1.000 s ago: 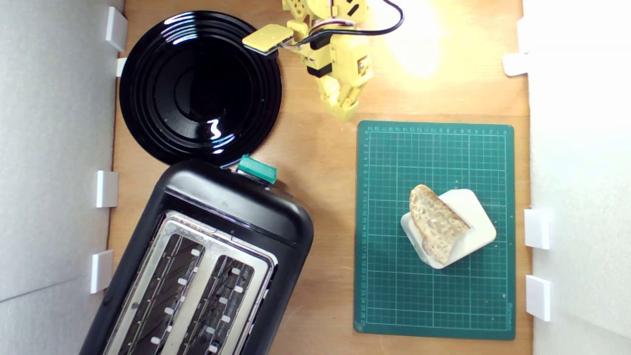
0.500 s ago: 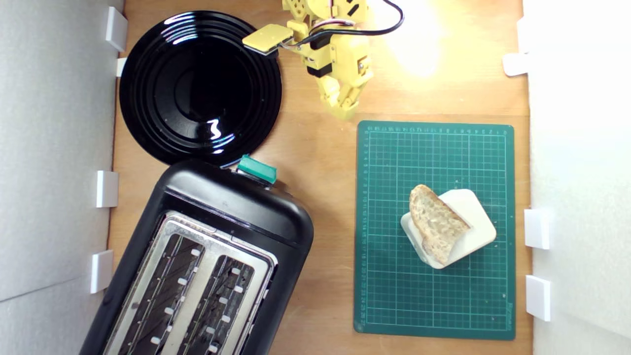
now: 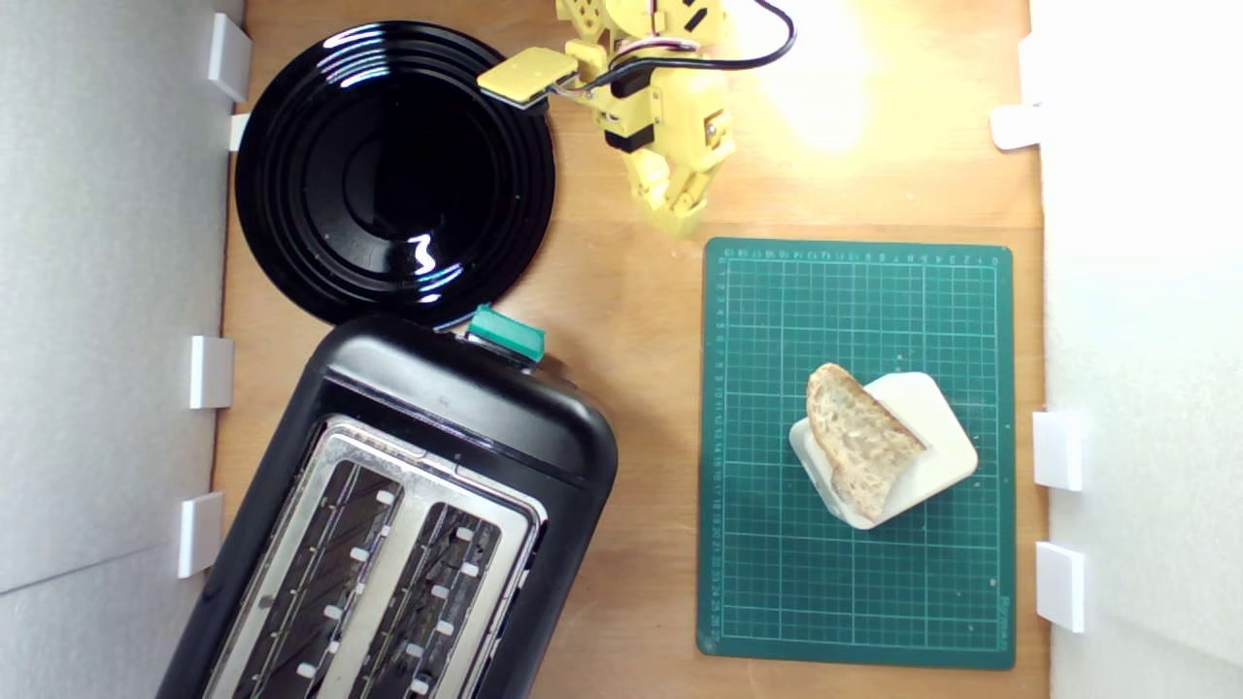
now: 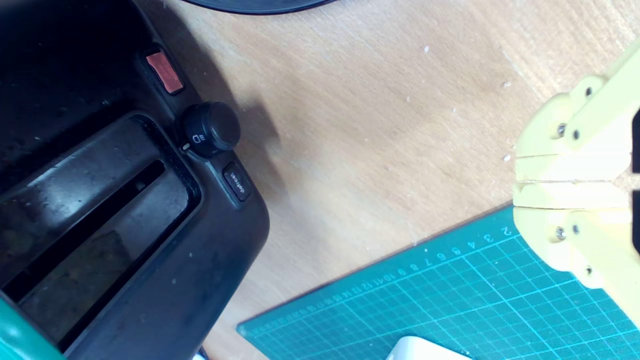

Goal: Pick bread and place in toaster

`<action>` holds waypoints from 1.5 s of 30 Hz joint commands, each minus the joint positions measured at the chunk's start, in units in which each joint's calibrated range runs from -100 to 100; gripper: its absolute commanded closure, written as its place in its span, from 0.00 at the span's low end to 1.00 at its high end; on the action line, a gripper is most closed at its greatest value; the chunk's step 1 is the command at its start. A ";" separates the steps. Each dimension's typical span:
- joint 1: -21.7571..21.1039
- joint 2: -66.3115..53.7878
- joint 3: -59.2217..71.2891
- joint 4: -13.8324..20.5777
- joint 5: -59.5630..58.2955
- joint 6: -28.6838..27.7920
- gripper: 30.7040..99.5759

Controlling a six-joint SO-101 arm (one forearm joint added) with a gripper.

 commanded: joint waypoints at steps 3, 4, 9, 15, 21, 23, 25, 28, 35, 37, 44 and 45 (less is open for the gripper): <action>0.38 -0.26 0.03 0.40 0.48 -0.13 0.93; 0.38 -0.26 0.03 0.40 0.48 -0.13 0.93; 0.38 -0.26 0.03 0.40 0.48 -0.13 0.93; 0.38 -0.26 0.03 0.40 0.48 -0.13 0.93; 0.38 -0.26 0.03 0.40 0.48 -0.13 0.93; 0.46 -0.26 0.03 0.40 0.48 -0.13 0.93; 0.46 -0.26 0.03 0.40 0.48 -0.13 0.93; 0.54 -0.26 0.03 0.40 0.48 -0.13 0.93; 0.62 -0.26 0.03 0.49 0.48 -0.13 0.92; 0.62 -0.18 0.03 0.40 0.48 -0.13 0.93; 0.62 2.90 -0.52 -0.05 0.14 0.23 0.92; 0.62 4.48 -0.61 -0.33 -0.29 0.23 0.92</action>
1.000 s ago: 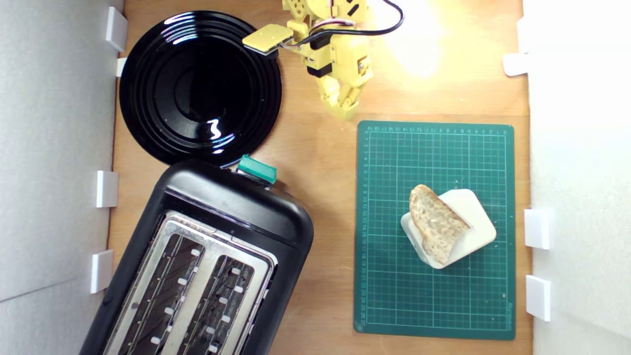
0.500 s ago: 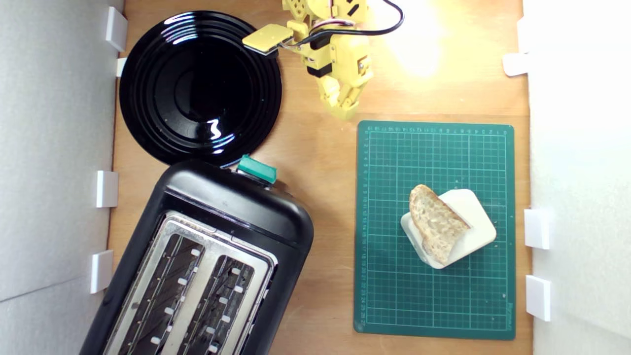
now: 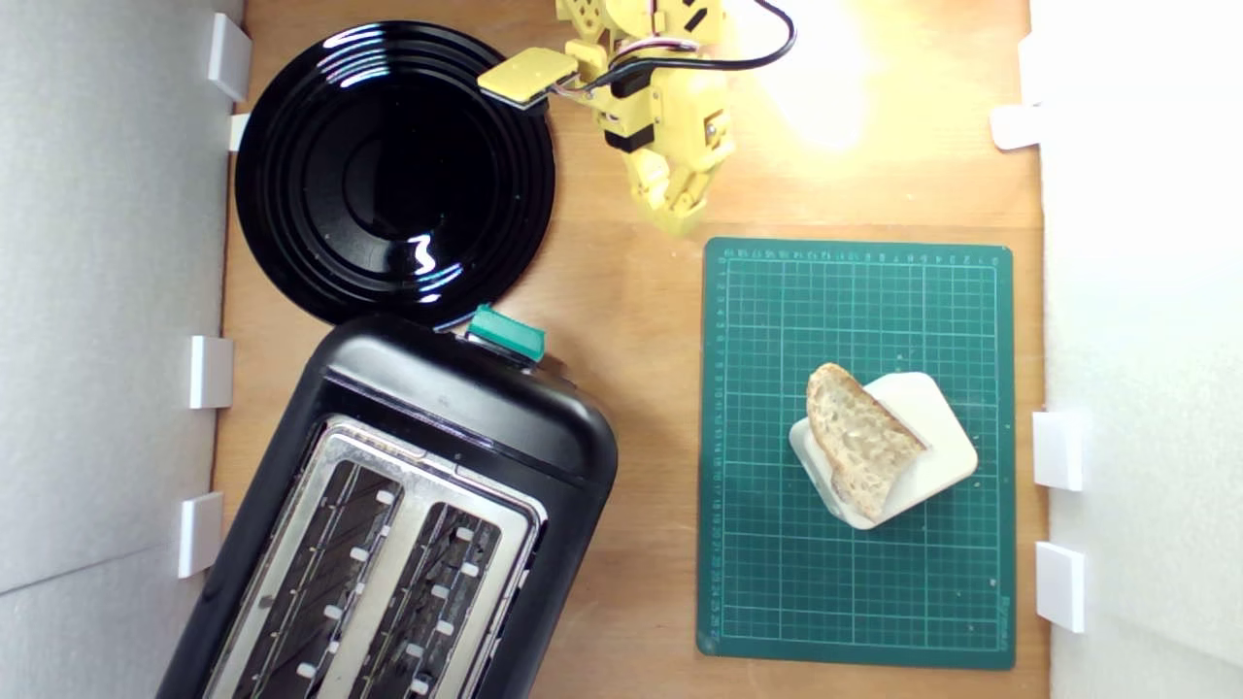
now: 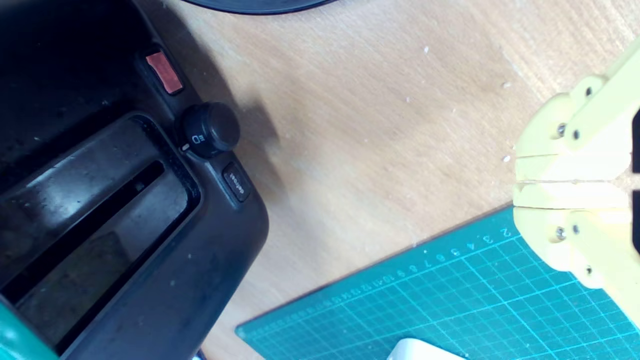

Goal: Pick bread and place in toaster

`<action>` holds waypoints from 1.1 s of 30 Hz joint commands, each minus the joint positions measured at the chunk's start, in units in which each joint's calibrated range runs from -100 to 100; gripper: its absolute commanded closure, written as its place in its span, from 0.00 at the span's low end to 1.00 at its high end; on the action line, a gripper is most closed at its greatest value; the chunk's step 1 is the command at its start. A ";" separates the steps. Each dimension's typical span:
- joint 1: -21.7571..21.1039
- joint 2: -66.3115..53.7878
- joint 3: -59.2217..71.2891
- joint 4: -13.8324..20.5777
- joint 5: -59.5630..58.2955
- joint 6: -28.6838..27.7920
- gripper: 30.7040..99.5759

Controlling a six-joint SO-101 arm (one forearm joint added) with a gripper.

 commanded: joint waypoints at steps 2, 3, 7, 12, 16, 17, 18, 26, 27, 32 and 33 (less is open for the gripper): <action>0.54 6.39 -1.15 -0.51 -2.51 0.23 0.92; 0.54 8.71 -1.33 -1.59 -6.43 0.23 0.92; 0.62 14.29 -1.61 -2.41 -19.40 -0.19 0.92; 0.13 21.19 -1.70 -6.76 -33.40 -0.81 0.92; -1.16 26.35 -1.79 -10.57 -39.54 -0.87 0.92; -2.12 27.85 -1.79 -11.57 -41.16 -0.92 0.92; -2.93 29.26 -1.79 -12.20 -42.70 -0.97 0.92; -9.78 41.33 -1.51 -7.31 -59.42 -7.77 0.92; -10.26 42.74 -1.51 -5.49 -61.21 -9.13 0.92; -10.50 52.47 -1.61 2.94 -74.10 -16.14 0.92; -10.50 54.06 -1.61 3.75 -76.31 -16.82 0.92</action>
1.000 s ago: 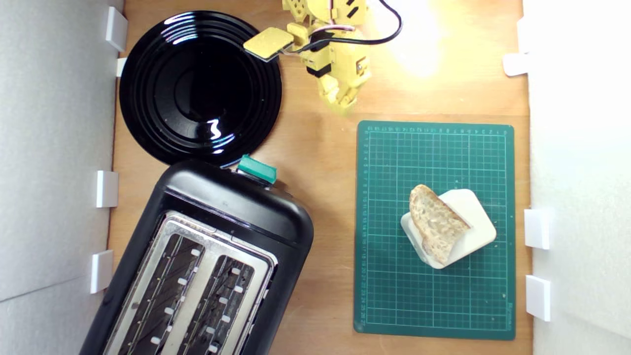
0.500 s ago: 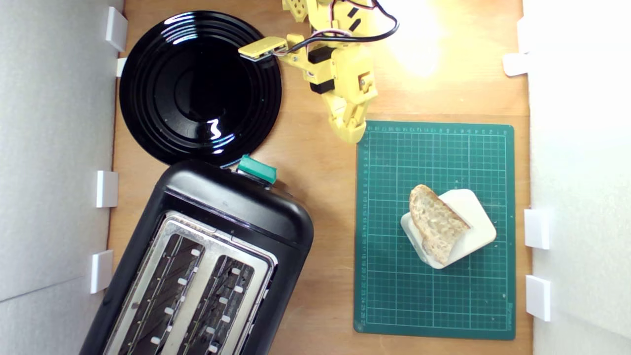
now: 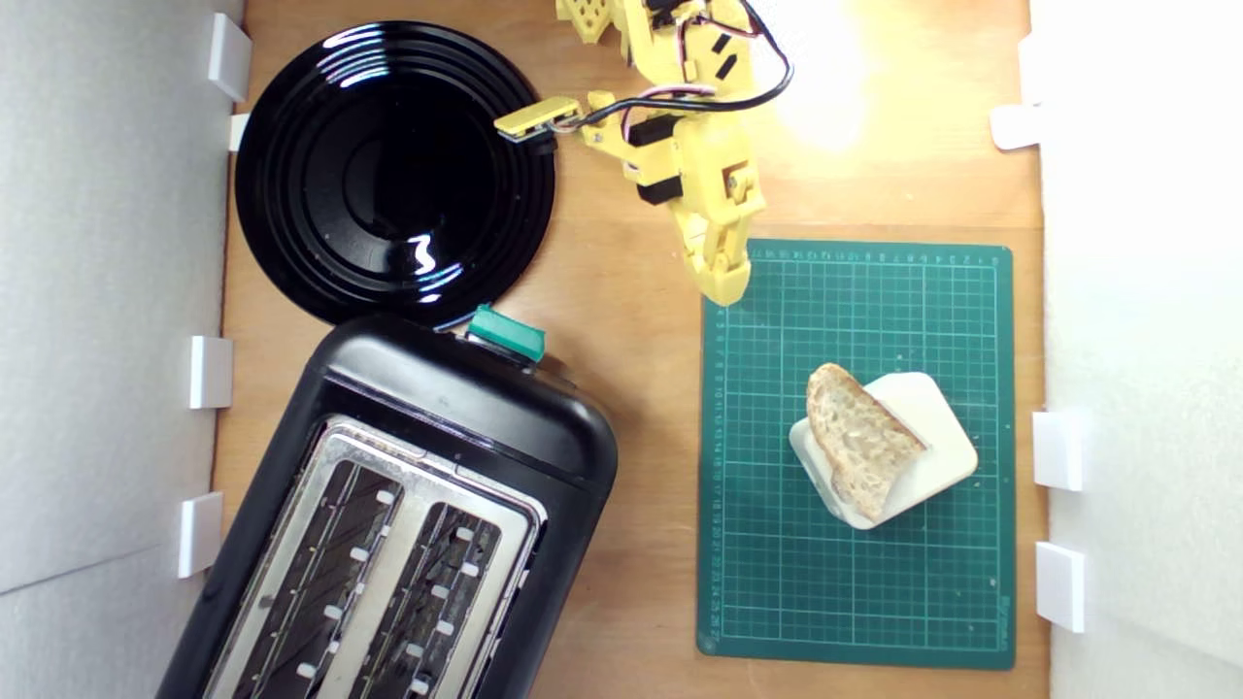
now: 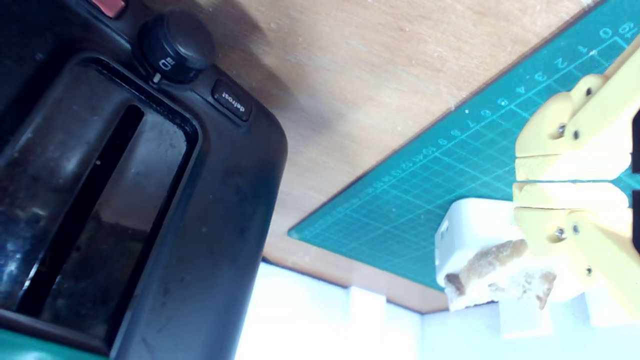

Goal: Pick bread and place in toaster

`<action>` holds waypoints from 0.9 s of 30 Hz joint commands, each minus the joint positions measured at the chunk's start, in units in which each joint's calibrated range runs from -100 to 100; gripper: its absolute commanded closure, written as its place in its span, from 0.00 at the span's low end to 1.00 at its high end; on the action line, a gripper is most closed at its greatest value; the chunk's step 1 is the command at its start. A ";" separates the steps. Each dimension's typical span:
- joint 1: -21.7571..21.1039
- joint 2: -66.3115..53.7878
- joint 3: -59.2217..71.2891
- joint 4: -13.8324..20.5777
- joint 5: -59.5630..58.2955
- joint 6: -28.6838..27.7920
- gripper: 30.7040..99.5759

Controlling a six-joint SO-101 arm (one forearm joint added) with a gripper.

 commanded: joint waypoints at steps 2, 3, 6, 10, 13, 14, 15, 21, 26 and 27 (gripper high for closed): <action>-0.53 8.24 -0.87 4.84 -13.38 -4.00 0.92; -0.61 9.82 -0.87 4.93 -15.34 -4.26 0.92; -0.69 14.32 -0.87 5.20 -20.80 -4.26 0.92; -1.98 21.22 -0.87 7.10 -28.39 -4.26 0.92; -2.54 25.96 -0.87 8.92 -34.20 -4.26 0.92; -2.62 27.29 -0.87 9.82 -35.99 -4.26 0.92; -3.10 28.71 -0.78 11.00 -37.35 -4.21 0.92; -4.47 31.20 -0.78 12.27 -39.32 -4.21 0.92; -4.47 31.45 -0.78 11.64 -39.32 -4.21 0.92; -4.39 31.62 -0.87 11.64 -39.32 -4.21 0.92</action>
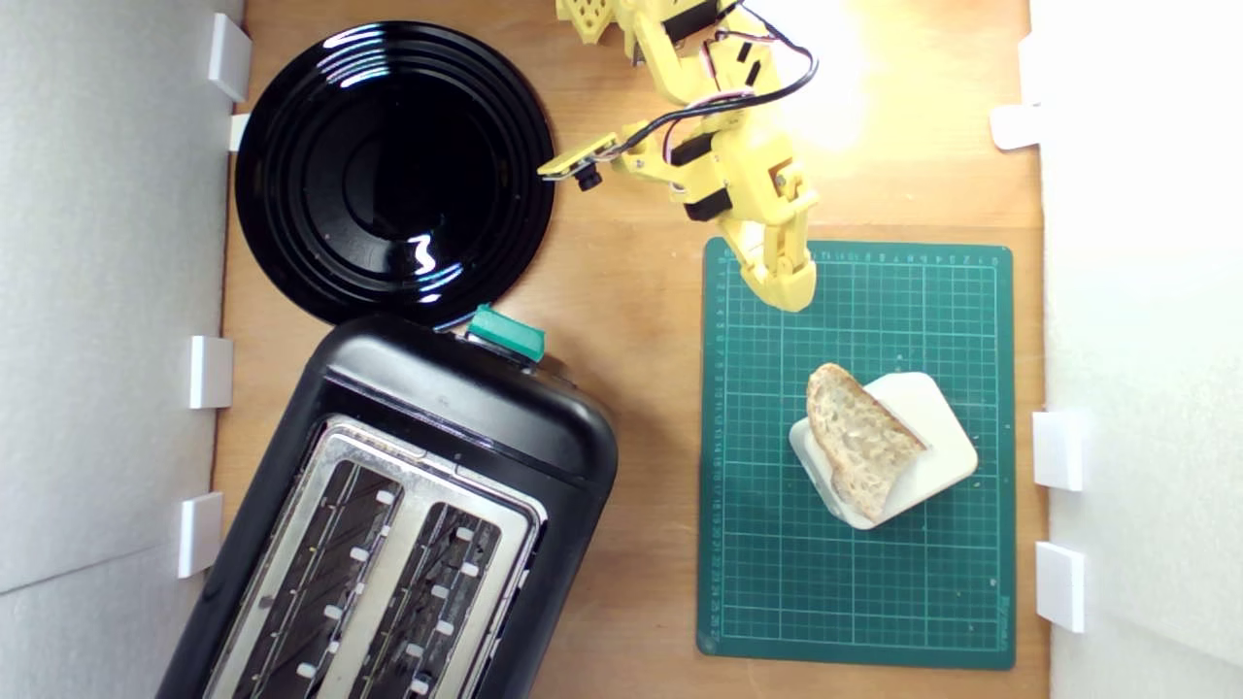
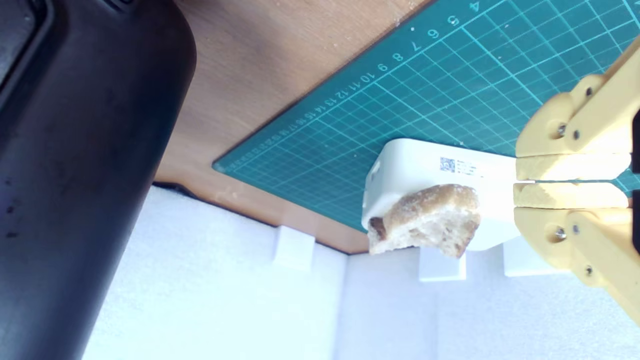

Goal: Pick bread and place in toaster

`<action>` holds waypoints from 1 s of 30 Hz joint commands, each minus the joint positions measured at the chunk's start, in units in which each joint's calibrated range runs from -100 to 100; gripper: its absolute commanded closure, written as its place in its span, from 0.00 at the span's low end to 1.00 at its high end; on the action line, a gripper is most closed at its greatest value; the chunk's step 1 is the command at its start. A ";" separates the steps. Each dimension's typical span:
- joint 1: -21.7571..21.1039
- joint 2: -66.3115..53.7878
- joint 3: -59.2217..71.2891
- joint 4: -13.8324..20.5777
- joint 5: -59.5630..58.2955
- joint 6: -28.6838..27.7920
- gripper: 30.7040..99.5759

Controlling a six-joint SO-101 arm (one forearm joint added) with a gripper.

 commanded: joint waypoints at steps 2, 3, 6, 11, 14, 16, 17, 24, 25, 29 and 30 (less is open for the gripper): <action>-0.55 0.71 -0.49 0.63 -2.37 -0.17 0.92; -0.47 0.71 -0.49 0.72 -2.37 -0.17 0.92; -0.39 0.79 -0.49 0.81 -2.37 0.30 0.89; -0.15 0.79 -0.49 0.26 -2.37 0.25 0.66; 0.01 0.79 -0.59 0.08 -2.37 -0.12 0.55; 0.01 0.79 -0.68 0.08 -2.37 -0.17 0.49; 0.01 0.79 -0.86 0.08 -2.37 -0.17 0.48; 0.01 0.87 -1.22 0.08 -2.45 -0.17 0.36; 0.01 0.87 -1.22 0.08 -2.45 -0.17 0.33; 0.01 0.87 -1.22 0.26 -2.45 -0.17 0.21; 0.01 0.87 -1.22 0.17 -2.45 -0.17 0.20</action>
